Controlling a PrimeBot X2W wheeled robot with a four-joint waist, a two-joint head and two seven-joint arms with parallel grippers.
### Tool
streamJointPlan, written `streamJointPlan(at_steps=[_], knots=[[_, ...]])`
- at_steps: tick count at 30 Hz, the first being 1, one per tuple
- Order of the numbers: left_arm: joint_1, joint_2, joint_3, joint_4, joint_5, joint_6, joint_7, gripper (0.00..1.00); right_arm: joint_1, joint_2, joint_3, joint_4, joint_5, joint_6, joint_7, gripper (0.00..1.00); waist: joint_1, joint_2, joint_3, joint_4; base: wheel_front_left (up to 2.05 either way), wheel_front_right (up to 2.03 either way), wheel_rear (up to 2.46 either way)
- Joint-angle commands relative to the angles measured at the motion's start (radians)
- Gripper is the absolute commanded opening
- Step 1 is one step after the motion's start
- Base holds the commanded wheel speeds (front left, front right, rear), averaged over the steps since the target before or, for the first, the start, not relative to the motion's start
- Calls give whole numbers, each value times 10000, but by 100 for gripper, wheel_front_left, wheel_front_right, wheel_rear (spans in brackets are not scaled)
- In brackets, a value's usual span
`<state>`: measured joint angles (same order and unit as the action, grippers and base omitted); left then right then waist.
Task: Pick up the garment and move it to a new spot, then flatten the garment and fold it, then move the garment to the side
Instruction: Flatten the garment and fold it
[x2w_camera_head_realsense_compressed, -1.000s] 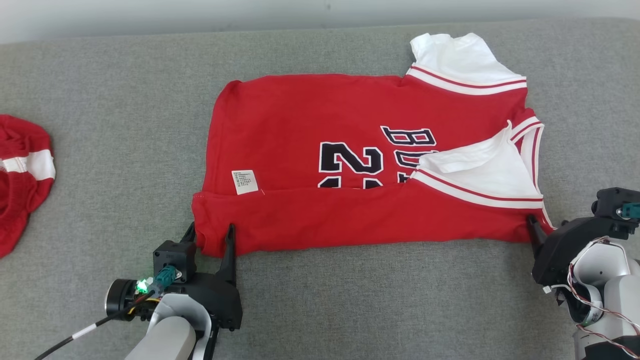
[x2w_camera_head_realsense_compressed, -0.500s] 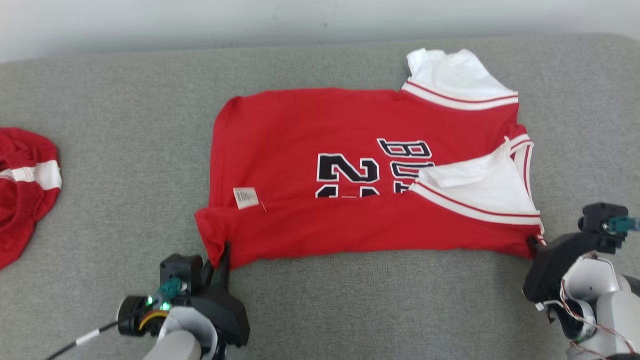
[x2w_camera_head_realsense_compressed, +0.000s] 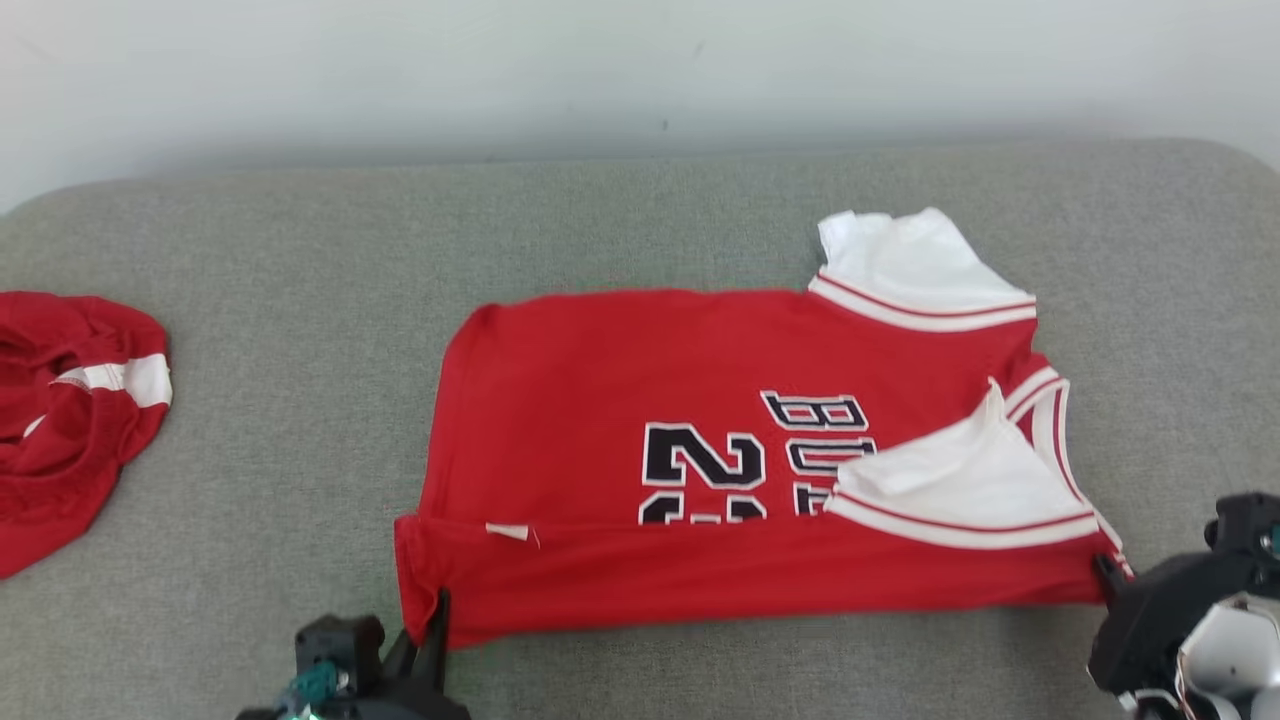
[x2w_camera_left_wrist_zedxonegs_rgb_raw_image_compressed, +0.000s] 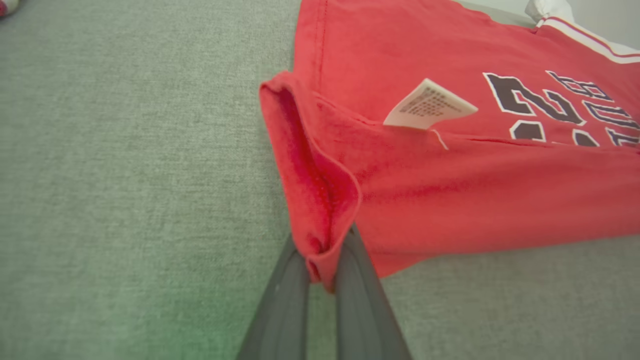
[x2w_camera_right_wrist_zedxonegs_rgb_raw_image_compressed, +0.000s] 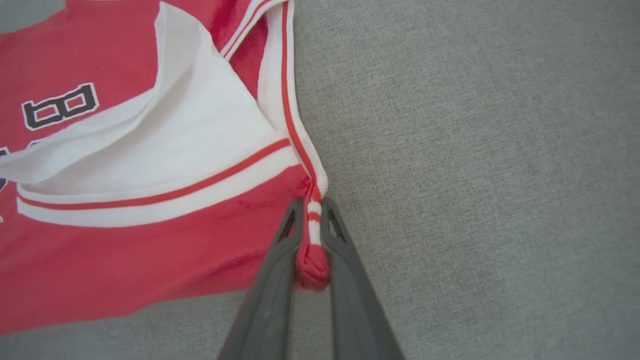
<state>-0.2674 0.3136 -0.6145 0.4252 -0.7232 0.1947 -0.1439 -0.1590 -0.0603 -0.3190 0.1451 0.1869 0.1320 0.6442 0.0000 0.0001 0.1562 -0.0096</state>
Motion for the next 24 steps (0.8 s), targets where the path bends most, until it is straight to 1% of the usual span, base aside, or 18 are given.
streamJointPlan(at_steps=[1, 5, 10, 11, 12, 13, 14, 15, 19, 24], knots=[[366, 164, 28, -230, -34, 159, -10, 0, 318, -1, -112, -205, 103, -26, 121, 0, 0, -1, -64, 24, 0, 0, 0], [956, 220, 102, -741, -270, 427, 119, 0, 787, 48, -113, -534, 261, -26, 208, 0, 0, -1, -58, 38, 0, 0, 0], [1379, 245, 185, -943, -474, 594, 121, 0, 1057, 75, -142, -427, 365, -26, 278, 0, 0, -1, -11, 78, 0, 0, 0], [1438, 258, 175, -967, -486, 638, 135, 8, 1100, 79, -125, -374, 373, -26, 271, 0, 0, -1, 0, 90, 0, 0, 0], [1497, 281, 138, -957, -482, 656, 191, 29, 1123, 78, -121, -296, 397, -26, 221, 0, 0, -1, 14, 103, 0, 0, 0], [1521, 293, 129, -945, -475, 672, 207, 59, 1120, 79, -116, -206, 412, -26, 151, 0, 0, -1, 25, 112, 0, 0, 0], [1516, 301, 120, -940, -469, 689, 232, 100, 1111, 81, -100, -151, 369, -26, 122, 45, 0, -1, 29, 119, 0, 0, 0], [1510, 299, 103, -951, -471, 707, 259, 100, 1092, 82, -109, -119, 301, -26, 68, 100, 0, -1, 31, 123, 0, 0, 0], [1373, 349, 198, -1134, -502, 770, 243, 100, 821, 96, -113, -159, 112, -25, -70, 100, 0, -1, 27, 145, 0, 0, 0], [988, 734, 261, -1506, -366, 726, 500, 100, 528, 86, -126, -522, -141, -25, 118, 100, 0, -1, 60, 195, 0, 0, 0]])
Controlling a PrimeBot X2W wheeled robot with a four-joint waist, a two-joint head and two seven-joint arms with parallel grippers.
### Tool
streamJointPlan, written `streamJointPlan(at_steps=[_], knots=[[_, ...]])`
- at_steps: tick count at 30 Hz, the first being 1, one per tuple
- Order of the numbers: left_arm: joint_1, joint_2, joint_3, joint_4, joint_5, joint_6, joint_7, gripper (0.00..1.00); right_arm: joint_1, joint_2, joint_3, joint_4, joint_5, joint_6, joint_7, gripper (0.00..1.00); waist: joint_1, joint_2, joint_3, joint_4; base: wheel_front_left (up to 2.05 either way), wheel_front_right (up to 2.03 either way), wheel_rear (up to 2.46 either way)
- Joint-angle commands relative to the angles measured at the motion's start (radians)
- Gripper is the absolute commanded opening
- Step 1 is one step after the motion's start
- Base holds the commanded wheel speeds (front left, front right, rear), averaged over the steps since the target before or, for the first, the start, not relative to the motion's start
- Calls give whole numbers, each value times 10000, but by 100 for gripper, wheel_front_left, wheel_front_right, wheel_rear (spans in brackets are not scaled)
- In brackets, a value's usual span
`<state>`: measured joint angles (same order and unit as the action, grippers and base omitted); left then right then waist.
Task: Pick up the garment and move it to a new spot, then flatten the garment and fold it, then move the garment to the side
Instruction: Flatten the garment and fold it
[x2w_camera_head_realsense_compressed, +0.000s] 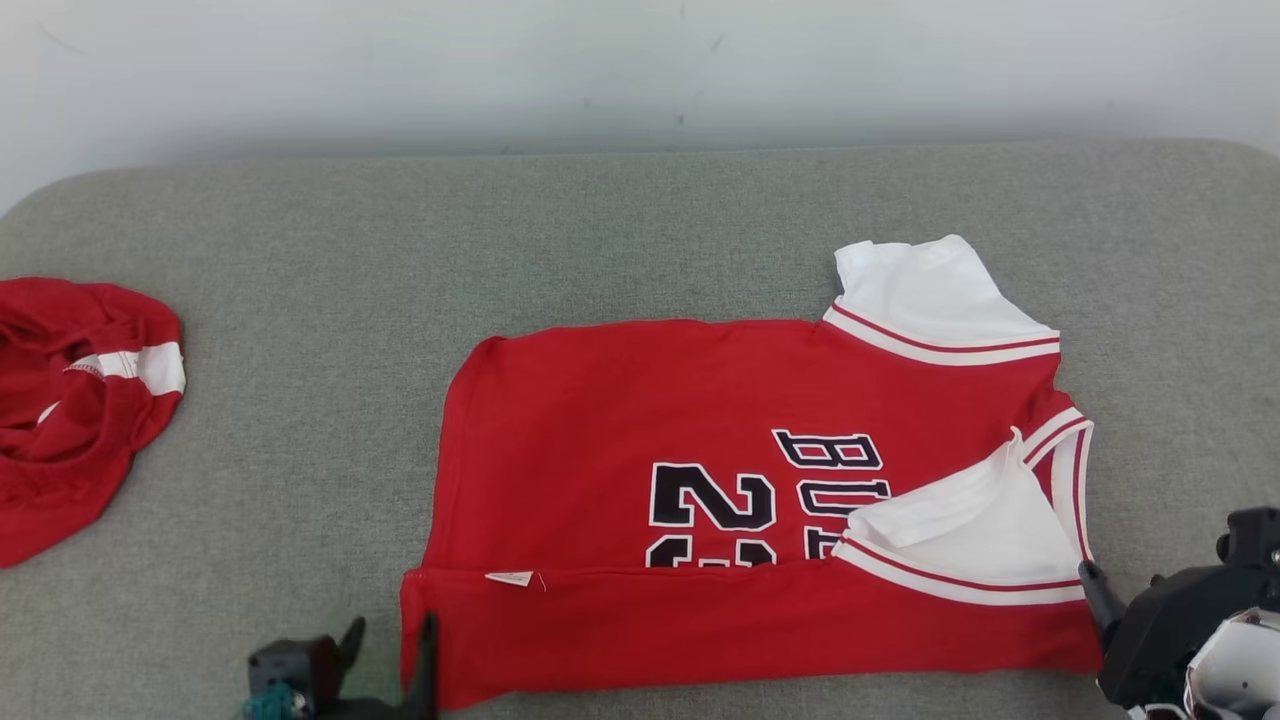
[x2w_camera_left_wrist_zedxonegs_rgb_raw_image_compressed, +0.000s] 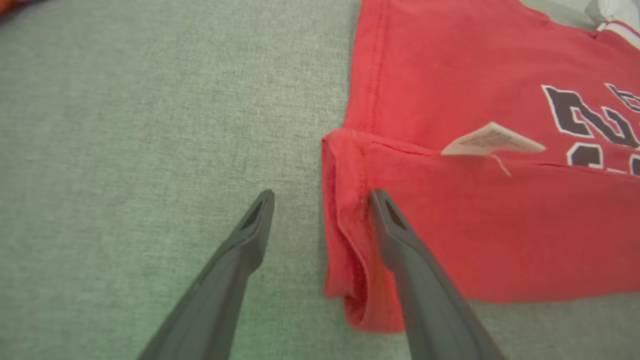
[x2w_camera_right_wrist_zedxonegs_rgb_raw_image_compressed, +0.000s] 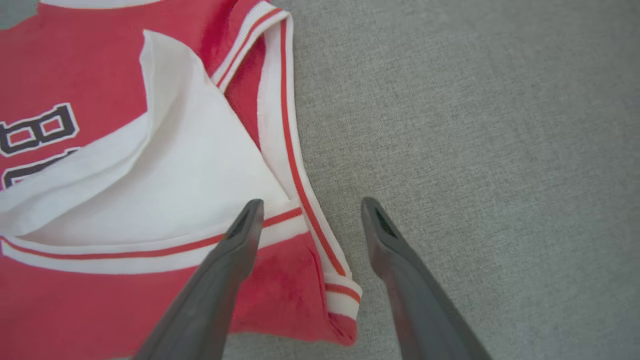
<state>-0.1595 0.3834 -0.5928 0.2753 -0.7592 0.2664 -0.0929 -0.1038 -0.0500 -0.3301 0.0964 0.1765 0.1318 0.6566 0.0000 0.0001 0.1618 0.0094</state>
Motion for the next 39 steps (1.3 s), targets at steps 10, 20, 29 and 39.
streamJointPlan(at_steps=[10, 20, 29, 39], knots=[[-2034, 746, -56, -373, 175, -422, 1513, 100, -1476, -681, 656, -707, -294, -23, 906, 100, 0, -1, 286, -17, 0, 0, 0], [-5391, 283, -483, 972, 303, -976, 3752, 100, -4395, -1651, 2300, 766, -200, -23, 1433, 100, 0, -1, 1164, -197, 0, 0, 0], [-7140, 141, -1172, 2562, 782, -1633, 4737, 100, -5958, -2014, 3658, 2253, -74, -23, 965, 100, 0, -1, 1775, -360, 0, 0, 0], [-8139, -111, -1351, 3854, 914, -2123, 4613, 100, -6806, -2121, 4187, 3506, 271, -23, 251, 100, 0, -1, 2078, -551, 0, 0, 0]])
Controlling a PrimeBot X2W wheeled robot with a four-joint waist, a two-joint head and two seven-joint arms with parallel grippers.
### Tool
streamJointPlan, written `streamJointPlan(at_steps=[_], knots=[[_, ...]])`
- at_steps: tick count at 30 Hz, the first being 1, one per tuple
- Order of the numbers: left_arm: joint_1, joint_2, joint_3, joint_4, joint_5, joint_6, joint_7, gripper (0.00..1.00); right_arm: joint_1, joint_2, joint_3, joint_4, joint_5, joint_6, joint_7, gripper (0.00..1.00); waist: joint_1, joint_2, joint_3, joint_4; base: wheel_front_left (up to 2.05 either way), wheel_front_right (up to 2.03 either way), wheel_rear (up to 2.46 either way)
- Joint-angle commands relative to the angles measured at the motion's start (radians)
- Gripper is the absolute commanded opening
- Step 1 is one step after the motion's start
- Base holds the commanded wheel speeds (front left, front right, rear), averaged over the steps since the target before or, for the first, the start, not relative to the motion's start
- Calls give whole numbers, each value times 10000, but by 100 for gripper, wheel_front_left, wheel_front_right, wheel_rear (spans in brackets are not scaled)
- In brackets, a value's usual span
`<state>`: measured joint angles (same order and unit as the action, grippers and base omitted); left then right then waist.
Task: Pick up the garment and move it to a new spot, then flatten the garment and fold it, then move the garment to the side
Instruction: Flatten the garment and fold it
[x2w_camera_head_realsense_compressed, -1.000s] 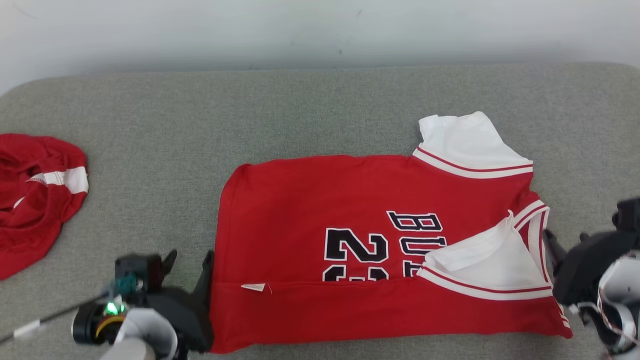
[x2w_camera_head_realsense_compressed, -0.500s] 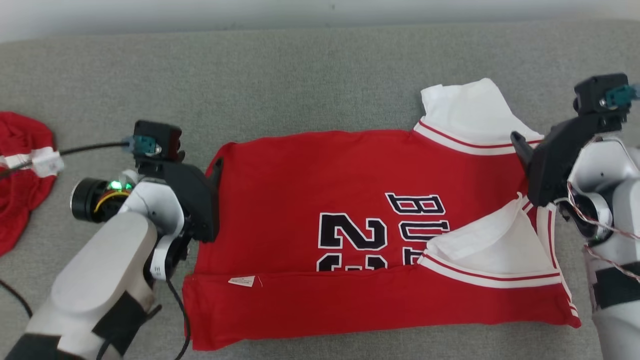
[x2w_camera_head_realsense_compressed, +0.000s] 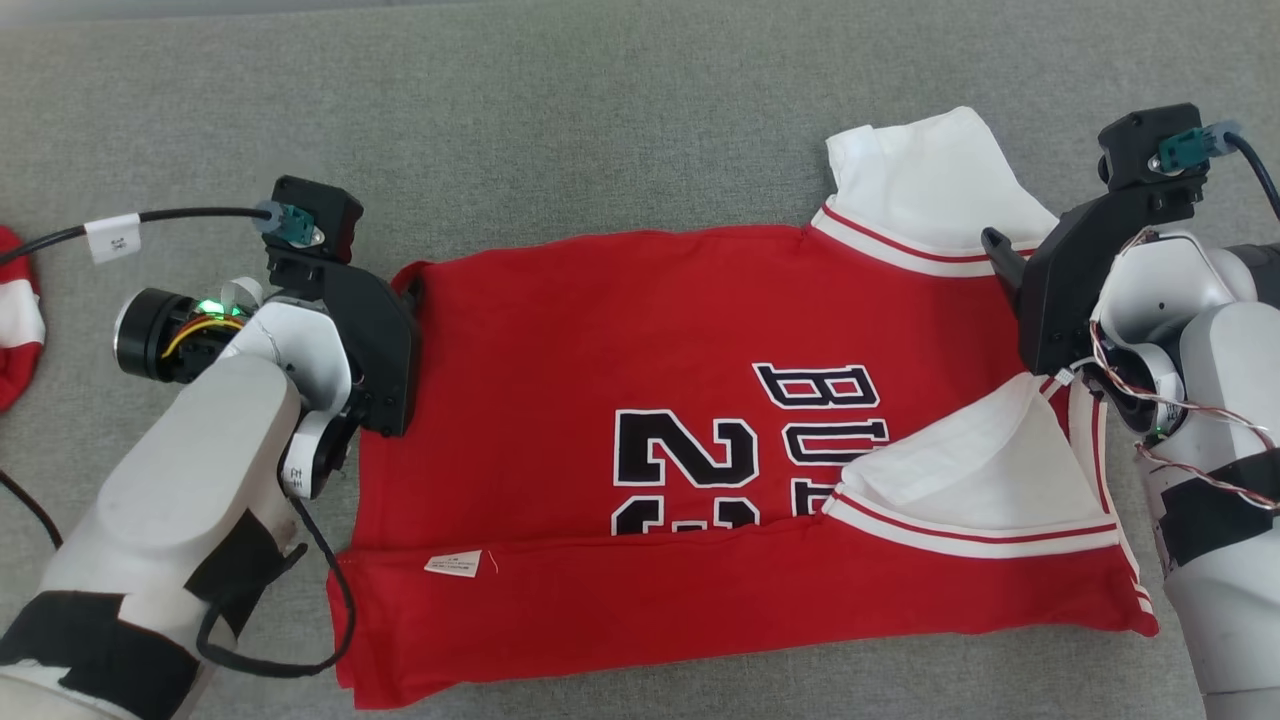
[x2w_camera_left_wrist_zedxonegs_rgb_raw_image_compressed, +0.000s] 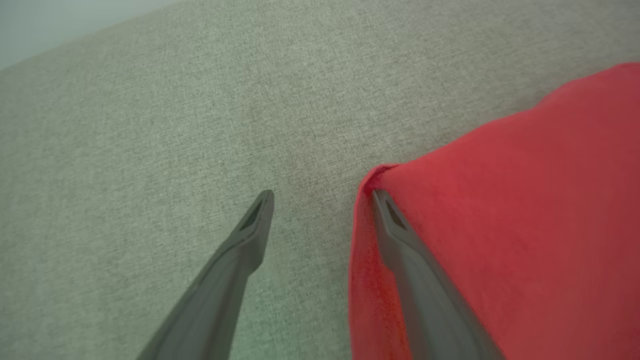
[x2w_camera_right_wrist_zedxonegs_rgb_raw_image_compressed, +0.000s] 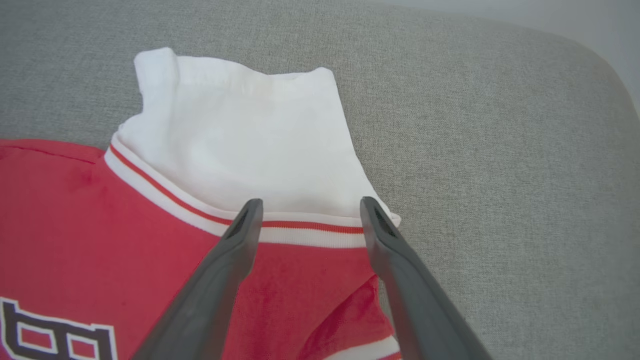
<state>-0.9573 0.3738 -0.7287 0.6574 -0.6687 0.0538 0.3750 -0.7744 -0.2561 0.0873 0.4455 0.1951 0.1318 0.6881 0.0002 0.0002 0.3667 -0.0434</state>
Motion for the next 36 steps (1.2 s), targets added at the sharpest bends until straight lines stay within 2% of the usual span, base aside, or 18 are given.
streamJointPlan(at_steps=[1, 5, 6, 7, 8, 9, 10, 19, 28, 36], knots=[[-204, -29, -28, 114, 50, -31, -58, 100, -142, -58, 34, 118, 91, -23, -123, 100, -2, -2, 50, -39, 0, 0, 0], [-340, -75, -98, 382, 89, -149, -140, 100, -391, -25, 114, 467, 165, -23, -310, 100, -2, -2, 136, -107, 0, 0, 0], [-386, -77, -110, 442, 86, -178, -153, 85, -458, -23, 126, 543, 184, -23, -343, 100, -2, -2, 159, -124, 0, 0, 0], [-431, -80, -123, 498, 77, -237, -158, 55, -514, -26, 134, 618, 198, -25, -374, 100, -2, -2, 187, -139, 0, 0, 0], [-455, -105, -141, 554, 24, -288, -107, 38, -573, -34, 147, 706, 190, -23, -383, 100, -2, -2, 214, -148, 0, 0, 0], [-461, -133, -159, 602, -22, -355, -51, 15, -636, -48, 132, 782, 196, -23, -387, 100, -2, -2, 238, -147, 0, 0, 0], [-459, -150, -155, 662, -90, -410, 22, 0, -703, -53, 97, 843, 219, -23, -369, 100, -2, -2, 263, -143, 0, 0, 0], [-732, -256, 7, 523, -441, -608, 60, 0, -1649, -429, -280, 1628, -33, -23, -258, 100, -2, -2, 711, 90, 0, 0, 0], [-1114, -357, -59, -86, -365, -665, 32, 0, -2850, -281, -752, 2724, -413, -23, -1026, 100, -2, -2, 1383, 490, 0, 0, 0], [-1214, -385, -83, -395, -367, -567, -7, 0, -3360, -142, -572, 3685, -350, -23, -1456, 100, -2, -2, 1681, 713, 0, 0, 0]])
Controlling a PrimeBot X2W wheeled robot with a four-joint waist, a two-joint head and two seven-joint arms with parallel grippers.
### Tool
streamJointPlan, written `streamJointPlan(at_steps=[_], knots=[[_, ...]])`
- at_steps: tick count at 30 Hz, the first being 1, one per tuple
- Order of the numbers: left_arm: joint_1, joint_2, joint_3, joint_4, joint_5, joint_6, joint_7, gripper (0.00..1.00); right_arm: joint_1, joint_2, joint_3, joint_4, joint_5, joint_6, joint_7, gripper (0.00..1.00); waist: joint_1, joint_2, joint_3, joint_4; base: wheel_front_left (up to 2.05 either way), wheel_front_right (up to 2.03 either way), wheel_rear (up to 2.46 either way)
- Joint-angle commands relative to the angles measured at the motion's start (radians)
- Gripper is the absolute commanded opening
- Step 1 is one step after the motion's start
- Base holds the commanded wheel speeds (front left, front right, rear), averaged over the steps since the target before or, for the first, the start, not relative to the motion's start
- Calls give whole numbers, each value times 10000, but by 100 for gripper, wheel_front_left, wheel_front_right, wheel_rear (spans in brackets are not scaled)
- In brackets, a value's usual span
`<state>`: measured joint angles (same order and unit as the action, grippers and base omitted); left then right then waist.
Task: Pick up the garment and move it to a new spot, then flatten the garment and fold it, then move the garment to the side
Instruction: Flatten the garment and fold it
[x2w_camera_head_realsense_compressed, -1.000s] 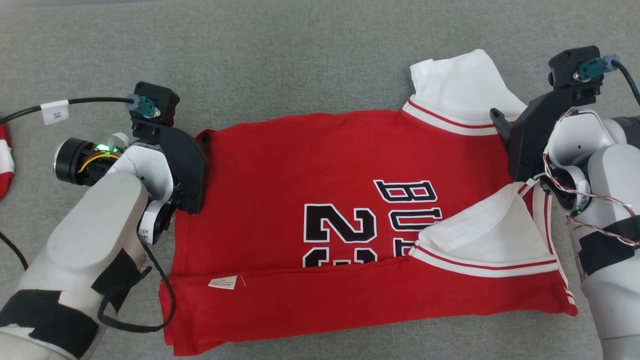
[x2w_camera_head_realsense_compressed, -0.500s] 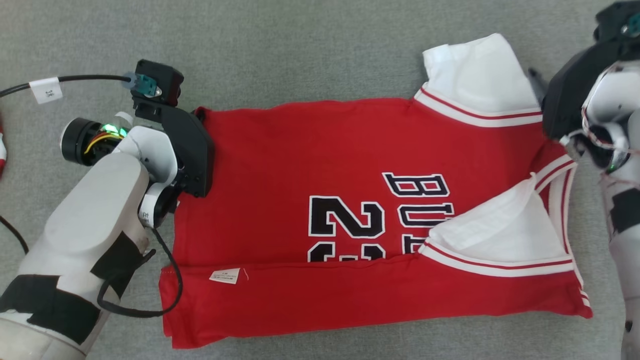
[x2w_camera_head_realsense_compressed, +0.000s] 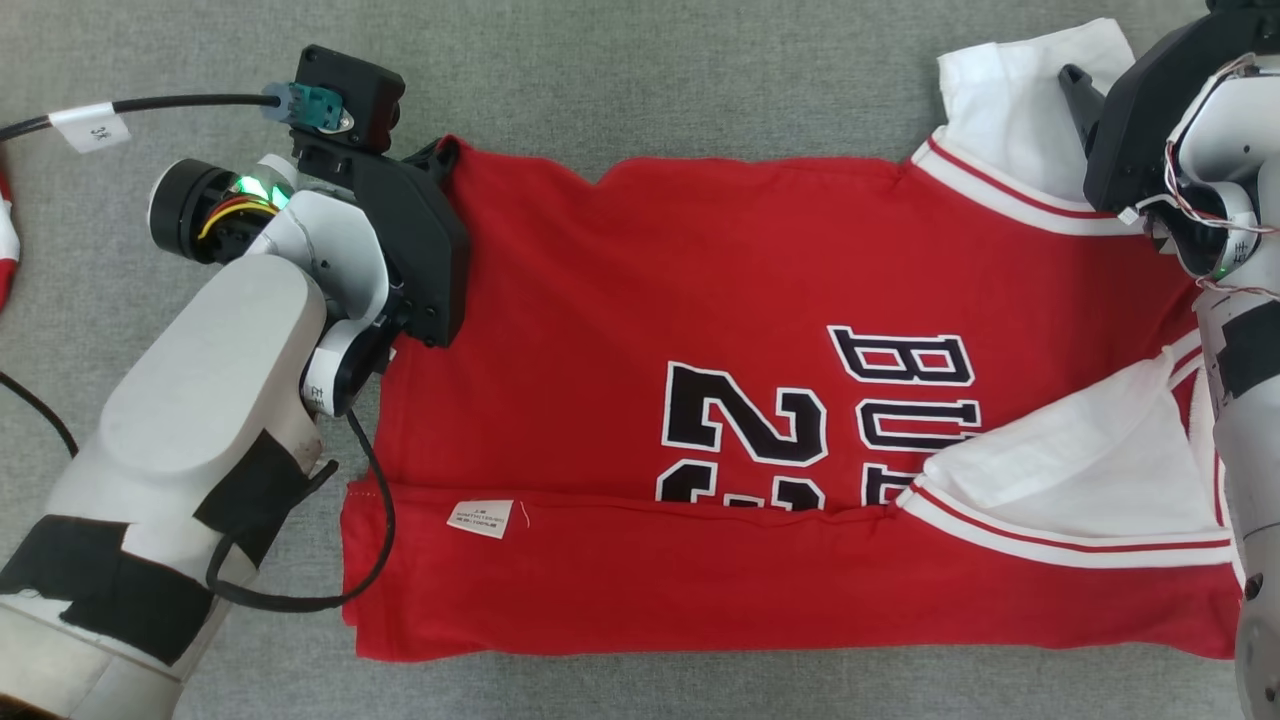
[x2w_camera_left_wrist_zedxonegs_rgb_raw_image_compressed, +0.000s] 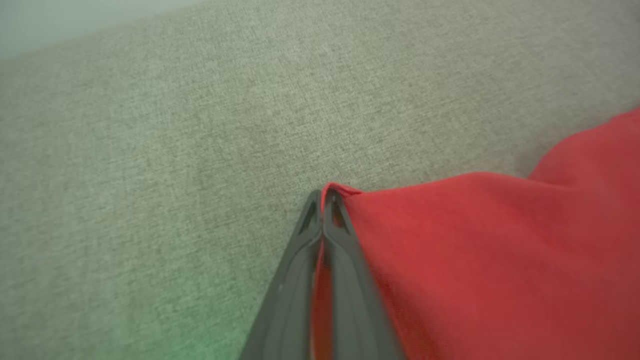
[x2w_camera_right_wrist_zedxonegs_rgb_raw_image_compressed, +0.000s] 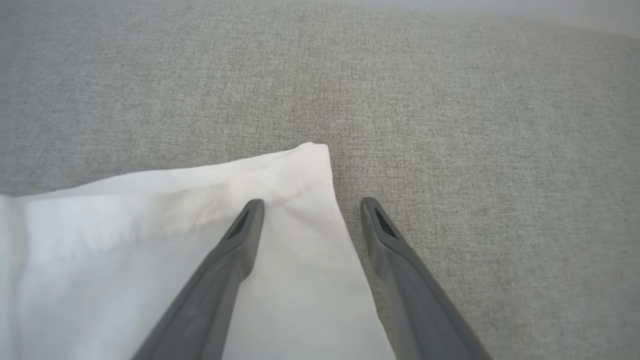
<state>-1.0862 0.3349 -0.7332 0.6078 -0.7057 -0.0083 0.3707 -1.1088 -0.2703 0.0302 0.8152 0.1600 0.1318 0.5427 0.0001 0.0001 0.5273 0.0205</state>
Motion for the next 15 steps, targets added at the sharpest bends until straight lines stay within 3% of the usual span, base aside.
streamJointPlan(at_steps=[1, 2, 3, 5, 7, 15], knots=[[81, 24, -40, 80, 3, 63, 25, 0, -65, 36, -10, 116, 4, -23, -58, 100, -1, -1, 95, 83, 0, 0, 0], [95, 28, -32, 69, -10, 72, -11, 0, -113, 60, -8, 257, 13, -23, -81, 100, -1, -1, 105, 92, 0, 0, 0], [116, 29, -31, 57, -24, 82, -24, 0, -138, 67, -27, 373, 6, -23, -129, 81, -1, -1, 110, 98, 0, 0, 0], [164, 26, -6, 54, -64, 95, -103, 0, -227, 75, -133, 597, -32, -25, -292, 57, -1, -1, 112, 96, 0, 0, 0], [204, 32, 44, 89, -52, 178, -164, 0, -295, 96, -201, 764, -133, -25, -479, 0, -1, -1, 100, 87, 0, 0, 0], [229, 75, 326, 232, 107, 740, -1031, 0, -719, 204, -515, 934, -317, -23, -1953, 0, -1, -1, -70, -1, 0, 0, 0]])
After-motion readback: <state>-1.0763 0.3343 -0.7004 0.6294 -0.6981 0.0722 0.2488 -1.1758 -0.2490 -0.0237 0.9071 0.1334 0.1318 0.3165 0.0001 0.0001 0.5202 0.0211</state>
